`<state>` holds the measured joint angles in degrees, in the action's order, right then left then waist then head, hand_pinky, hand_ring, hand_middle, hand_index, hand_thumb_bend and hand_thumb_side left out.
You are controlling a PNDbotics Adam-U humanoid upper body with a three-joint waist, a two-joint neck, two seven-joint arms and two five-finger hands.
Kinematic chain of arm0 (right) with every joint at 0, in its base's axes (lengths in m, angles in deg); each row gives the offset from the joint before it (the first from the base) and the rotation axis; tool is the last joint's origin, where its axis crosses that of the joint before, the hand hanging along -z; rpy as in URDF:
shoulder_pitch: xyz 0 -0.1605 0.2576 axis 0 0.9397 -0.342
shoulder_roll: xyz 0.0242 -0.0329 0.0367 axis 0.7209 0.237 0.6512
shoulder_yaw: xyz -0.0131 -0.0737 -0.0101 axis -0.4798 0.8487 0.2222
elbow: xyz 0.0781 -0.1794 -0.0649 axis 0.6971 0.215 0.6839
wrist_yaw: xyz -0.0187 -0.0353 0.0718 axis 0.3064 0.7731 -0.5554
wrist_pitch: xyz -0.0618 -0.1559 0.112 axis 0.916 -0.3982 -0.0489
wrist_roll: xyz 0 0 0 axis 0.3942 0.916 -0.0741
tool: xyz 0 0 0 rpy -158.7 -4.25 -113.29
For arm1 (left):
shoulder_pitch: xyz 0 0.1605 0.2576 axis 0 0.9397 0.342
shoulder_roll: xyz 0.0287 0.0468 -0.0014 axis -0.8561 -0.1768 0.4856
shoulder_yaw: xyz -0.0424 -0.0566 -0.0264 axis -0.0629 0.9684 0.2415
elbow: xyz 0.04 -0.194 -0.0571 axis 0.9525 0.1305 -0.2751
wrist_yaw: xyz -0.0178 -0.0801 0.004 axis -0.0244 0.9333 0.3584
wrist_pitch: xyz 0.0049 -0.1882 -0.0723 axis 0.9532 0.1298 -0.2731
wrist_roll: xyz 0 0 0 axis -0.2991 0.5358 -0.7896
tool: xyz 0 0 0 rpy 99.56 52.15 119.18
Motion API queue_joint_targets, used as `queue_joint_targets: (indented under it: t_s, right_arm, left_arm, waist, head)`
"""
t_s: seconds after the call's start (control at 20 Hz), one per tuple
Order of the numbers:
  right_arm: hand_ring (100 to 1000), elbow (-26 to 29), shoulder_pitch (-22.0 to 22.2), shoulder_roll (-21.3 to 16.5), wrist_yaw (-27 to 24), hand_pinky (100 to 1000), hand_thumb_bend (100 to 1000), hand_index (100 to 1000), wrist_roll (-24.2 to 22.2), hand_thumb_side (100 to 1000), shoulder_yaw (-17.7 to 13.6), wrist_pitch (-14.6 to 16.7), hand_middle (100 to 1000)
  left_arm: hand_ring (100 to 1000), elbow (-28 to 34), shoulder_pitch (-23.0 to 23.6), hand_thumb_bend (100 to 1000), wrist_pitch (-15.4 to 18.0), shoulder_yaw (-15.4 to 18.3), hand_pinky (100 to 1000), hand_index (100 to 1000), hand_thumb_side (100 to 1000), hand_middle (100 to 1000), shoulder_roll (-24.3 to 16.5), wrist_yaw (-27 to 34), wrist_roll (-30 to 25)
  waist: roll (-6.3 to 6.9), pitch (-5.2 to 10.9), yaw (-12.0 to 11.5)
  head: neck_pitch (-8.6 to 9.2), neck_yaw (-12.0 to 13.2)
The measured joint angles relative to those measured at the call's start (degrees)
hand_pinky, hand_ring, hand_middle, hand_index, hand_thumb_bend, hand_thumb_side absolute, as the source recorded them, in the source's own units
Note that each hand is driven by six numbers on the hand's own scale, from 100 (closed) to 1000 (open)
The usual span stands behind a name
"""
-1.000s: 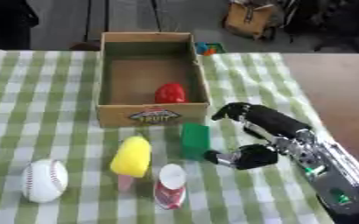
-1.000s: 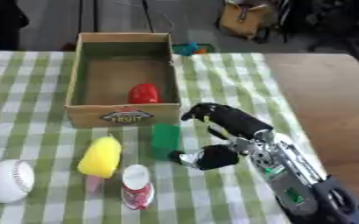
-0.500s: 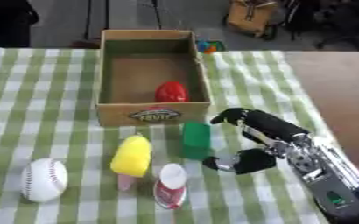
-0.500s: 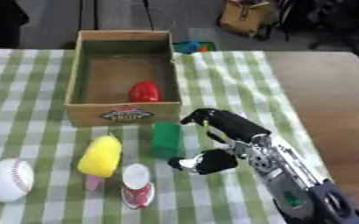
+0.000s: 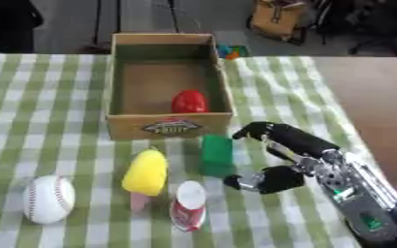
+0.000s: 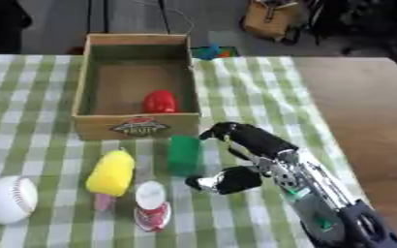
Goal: Pick up objects on the table and place them in the box.
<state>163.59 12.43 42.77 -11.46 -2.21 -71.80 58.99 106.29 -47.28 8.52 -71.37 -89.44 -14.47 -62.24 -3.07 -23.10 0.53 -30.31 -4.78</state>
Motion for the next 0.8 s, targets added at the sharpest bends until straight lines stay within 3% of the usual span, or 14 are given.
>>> queue_joint_targets:
  t_s: [0.8]
  right_arm:
    - [971,-7.1,-4.9,0.9,1.2,947,627,921,1.3,730,-0.3,2.7,845]
  left_arm:
    - [526,0.0,0.0,144,-0.1,-0.7,546,625,957,568,0.5,0.2,-1.6]
  waist:
    - [0.20,-0.32,-0.6]
  head:
    - [1.25,-0.3]
